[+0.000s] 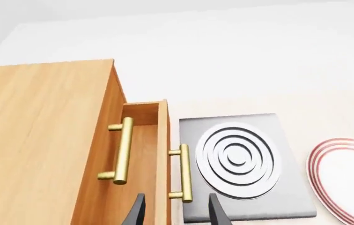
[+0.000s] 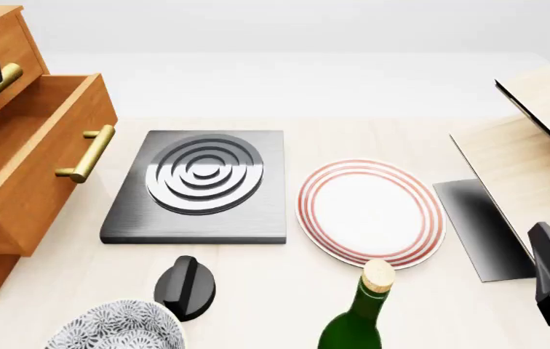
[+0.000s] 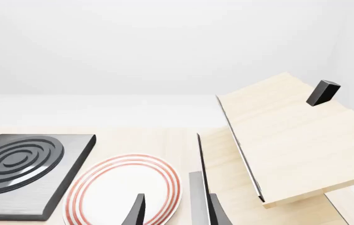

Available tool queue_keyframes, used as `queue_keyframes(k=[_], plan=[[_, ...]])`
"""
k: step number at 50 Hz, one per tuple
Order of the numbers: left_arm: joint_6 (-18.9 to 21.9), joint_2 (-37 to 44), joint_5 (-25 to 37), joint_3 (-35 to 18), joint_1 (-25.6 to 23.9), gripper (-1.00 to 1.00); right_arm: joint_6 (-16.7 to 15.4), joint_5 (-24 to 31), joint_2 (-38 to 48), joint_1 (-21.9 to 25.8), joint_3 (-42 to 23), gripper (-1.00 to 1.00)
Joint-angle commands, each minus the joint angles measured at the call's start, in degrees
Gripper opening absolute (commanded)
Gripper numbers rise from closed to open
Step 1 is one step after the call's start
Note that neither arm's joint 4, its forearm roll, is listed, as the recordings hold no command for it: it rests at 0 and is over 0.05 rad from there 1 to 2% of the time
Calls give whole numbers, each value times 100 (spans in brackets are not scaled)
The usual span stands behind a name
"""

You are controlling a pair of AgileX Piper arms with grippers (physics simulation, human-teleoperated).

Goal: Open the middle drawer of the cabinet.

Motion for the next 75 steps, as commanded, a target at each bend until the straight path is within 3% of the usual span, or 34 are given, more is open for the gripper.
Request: queue_keyframes(k=[1,28,75], plan=[[-234,46,-33,52,97,100,-1,-17,-1,-10,3,100],[-469,355,-403,431,456,100,-1,-18,-2,-8,3,100],[-661,748,-665,754,668,100,-1,-17,-2,-10,3,100]])
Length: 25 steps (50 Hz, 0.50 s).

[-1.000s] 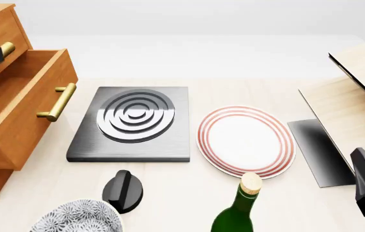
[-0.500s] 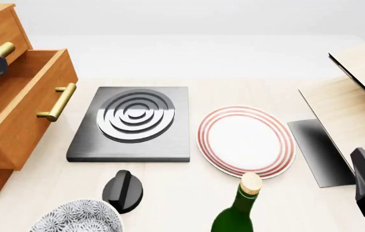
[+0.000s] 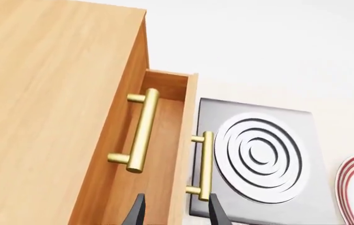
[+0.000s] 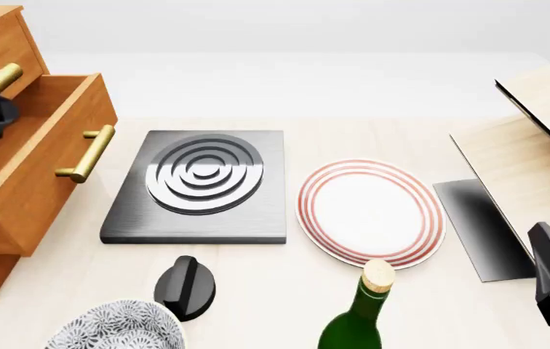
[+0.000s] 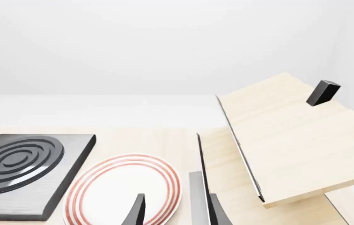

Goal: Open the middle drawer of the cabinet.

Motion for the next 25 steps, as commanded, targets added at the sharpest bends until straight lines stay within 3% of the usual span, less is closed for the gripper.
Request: queue_keyframes(k=[1,25], plan=[[-38,36,-2,71,-42,100,-2,-17,-1,-8,3,100],[-110,138,6,238,-105,100,-2,-17,-1,-9,3,100]])
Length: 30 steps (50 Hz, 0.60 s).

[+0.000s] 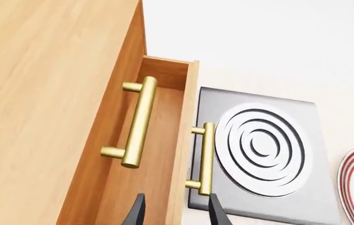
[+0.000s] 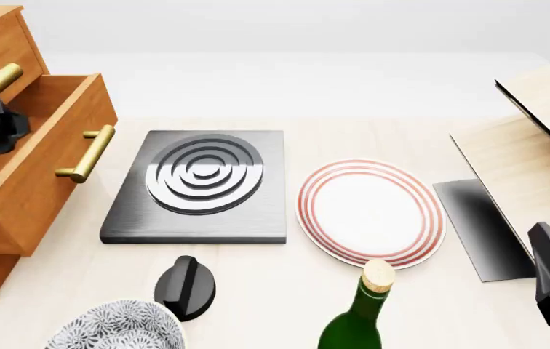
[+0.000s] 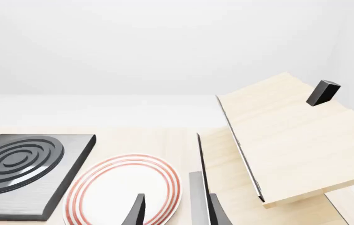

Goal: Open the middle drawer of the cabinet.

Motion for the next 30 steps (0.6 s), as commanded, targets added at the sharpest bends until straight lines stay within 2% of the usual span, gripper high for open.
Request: queue_keyframes(k=[1,30], plan=[[-39,6,19,80,-57,100,1,-17,-1,-8,3,100],[-57,154,-133,283,-19,100,0,-17,-1,-9,3,100]])
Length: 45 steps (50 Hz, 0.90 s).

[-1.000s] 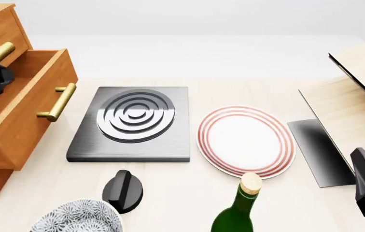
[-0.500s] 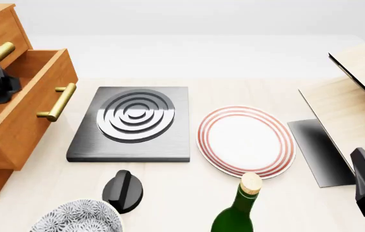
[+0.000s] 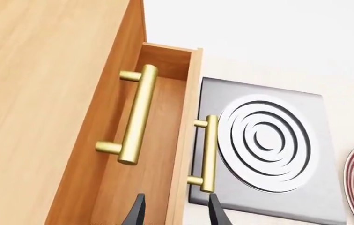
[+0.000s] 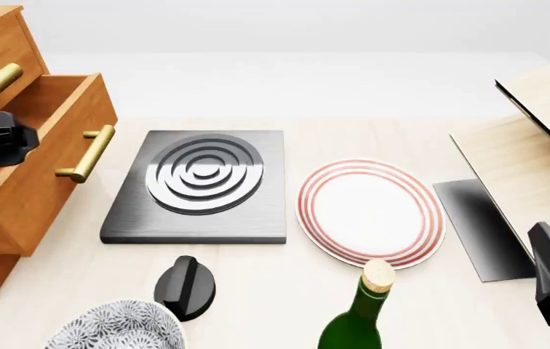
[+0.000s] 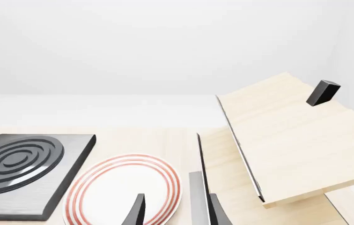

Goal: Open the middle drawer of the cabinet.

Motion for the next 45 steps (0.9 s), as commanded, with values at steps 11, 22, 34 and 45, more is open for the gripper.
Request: queue_keyframes(k=[11,22,34,45], plan=[[-56,122,-91,149,-24,100,-1,-17,-1,-9,3,100],[-135,208,-134,249,-151,100,-1,-17,-2,-9,3,100],[-196,263,-148,310,-283,100,-1,-17,-1,-8,3,100],[-258,313,-163,344,-423,100,-1,-17,-1,-10,3,100]])
